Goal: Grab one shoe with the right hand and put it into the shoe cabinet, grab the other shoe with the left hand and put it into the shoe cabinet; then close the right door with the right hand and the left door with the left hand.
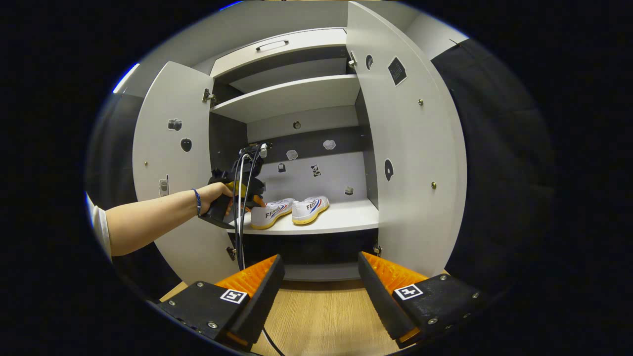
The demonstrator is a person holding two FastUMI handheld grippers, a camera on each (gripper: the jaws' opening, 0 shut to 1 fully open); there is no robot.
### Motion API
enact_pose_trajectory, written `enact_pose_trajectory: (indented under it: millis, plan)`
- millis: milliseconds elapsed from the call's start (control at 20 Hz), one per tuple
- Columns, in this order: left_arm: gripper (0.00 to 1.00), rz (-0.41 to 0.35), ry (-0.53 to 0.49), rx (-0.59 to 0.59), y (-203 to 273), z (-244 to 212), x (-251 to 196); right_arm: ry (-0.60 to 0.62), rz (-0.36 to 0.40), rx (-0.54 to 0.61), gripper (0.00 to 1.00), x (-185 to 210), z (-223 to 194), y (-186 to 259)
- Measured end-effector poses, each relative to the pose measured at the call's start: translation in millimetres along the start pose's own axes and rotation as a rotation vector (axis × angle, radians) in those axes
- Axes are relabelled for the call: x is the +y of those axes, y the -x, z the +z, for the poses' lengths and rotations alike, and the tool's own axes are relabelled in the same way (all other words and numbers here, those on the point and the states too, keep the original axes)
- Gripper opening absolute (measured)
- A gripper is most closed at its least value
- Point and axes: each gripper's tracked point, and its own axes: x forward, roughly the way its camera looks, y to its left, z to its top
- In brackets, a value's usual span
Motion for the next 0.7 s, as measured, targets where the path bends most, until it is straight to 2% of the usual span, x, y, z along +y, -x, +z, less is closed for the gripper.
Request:
enact_pose_trajectory:
  millis: [50, 100, 150, 250, 400, 450, 550, 600, 700]
  plan:
    - [0.1, 0.003, 0.015, -0.018, 3, 3, -1, 0.005, 0.001, -0.001, 0.92, -1, 0, 1]
    - [0.21, -0.008, 0.032, -0.032, 6, 4, -2, 0.011, -0.001, -0.002, 0.92, -2, 1, 3]
    - [0.21, -0.012, 0.045, -0.043, 10, 5, -3, 0.014, -0.005, -0.001, 0.92, -5, 1, 5]
    - [0.38, 0.006, 0.057, -0.069, 23, 9, 1, 0.007, -0.01, -0.008, 0.92, -8, 5, 14]
    - [0.82, -0.02, 0.072, -0.145, 55, 20, -12, -0.005, -0.024, -0.019, 0.92, -18, 11, 26]
    - [0.89, -0.028, 0.071, -0.179, 70, 26, -16, -0.006, -0.028, -0.022, 0.92, -22, 12, 30]
    - [0.89, -0.032, 0.061, -0.285, 109, 41, -24, -0.006, -0.046, -0.033, 0.92, -33, 15, 40]
    - [0.95, -0.031, 0.046, -0.333, 128, 46, -28, -0.004, -0.055, -0.036, 0.92, -40, 16, 46]
    - [0.97, -0.023, -0.004, -0.427, 169, 56, -35, 0.001, -0.076, -0.035, 0.93, -57, 15, 55]
